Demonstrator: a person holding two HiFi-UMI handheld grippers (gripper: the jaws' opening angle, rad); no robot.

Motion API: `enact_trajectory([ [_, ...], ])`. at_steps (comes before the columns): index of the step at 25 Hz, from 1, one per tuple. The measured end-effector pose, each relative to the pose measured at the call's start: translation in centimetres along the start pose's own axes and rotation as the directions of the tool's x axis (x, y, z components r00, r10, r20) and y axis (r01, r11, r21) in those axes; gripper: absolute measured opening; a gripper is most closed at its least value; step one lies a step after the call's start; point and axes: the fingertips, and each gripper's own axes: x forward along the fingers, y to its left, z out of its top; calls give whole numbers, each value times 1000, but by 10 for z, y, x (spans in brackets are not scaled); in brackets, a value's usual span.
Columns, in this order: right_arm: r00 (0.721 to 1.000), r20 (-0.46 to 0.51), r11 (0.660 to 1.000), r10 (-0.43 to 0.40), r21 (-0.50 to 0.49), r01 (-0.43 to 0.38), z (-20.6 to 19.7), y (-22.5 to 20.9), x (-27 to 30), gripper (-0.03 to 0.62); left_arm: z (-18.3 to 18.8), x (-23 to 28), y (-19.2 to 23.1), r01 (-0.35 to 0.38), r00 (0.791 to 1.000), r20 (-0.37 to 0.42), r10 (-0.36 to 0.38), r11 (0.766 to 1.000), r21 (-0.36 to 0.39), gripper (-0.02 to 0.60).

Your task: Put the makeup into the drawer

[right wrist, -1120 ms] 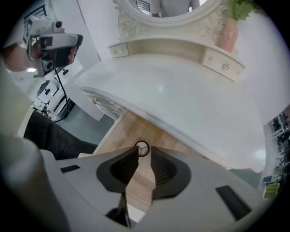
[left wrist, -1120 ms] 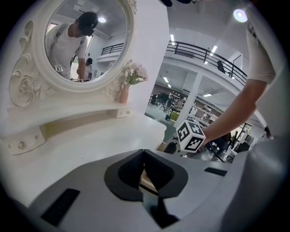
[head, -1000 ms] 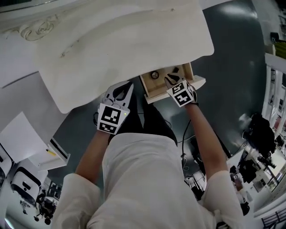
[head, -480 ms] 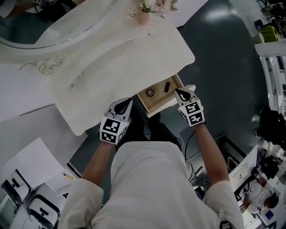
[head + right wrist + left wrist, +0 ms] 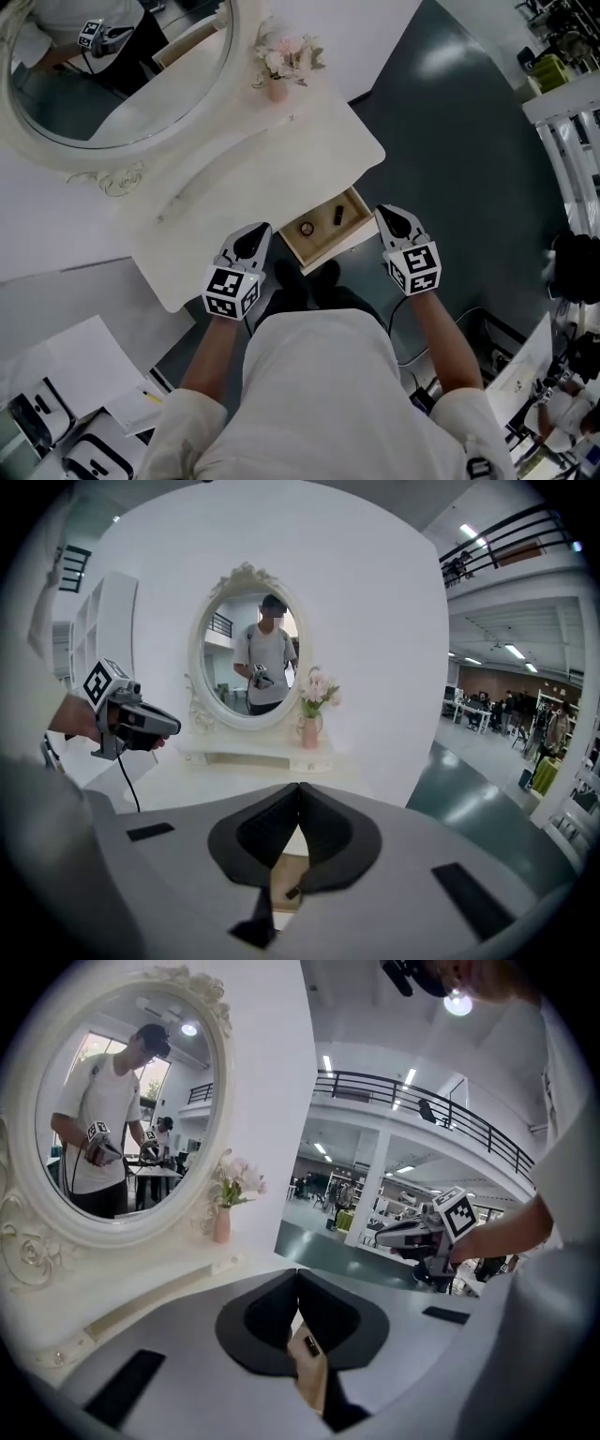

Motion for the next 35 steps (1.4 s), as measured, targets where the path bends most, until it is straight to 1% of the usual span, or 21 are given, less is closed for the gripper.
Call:
enact_trajectory([
  [4,997,81,999,0,-37,3,33,-20,-13,28,39,2,-4,-29,997,70,27,999,36,17],
  [6,993,120,998,-4,-56,11,48,-31,-17,28,52,0,-1,-52,994,95,47,997,51,17],
  [11,979,198,998,-40,-43,49,76,-53,-44,28,75,-16,-2,-100,986,141,90,993,65,17],
  [17,960,272,996,-68,-35,80,105,-70,-68,28,104,-41,-2,-153,967,214,136,986,66,17],
  [20,949,307,997,-76,-7,82,113,-71,-77,29,113,-51,-3,-166,958,245,148,985,53,17],
  [22,940,331,996,-82,7,84,117,-72,-84,28,117,-54,-5,-170,954,262,149,984,57,17],
  [26,932,354,997,-79,9,81,122,-72,-91,28,126,-57,-4,-180,948,279,154,981,68,17],
  [29,928,365,997,-77,0,83,124,-71,-95,28,129,-57,-6,-181,946,285,153,981,75,17],
  [35,925,369,996,-89,15,90,123,-75,-101,28,126,-53,-11,-175,948,282,148,982,73,17],
])
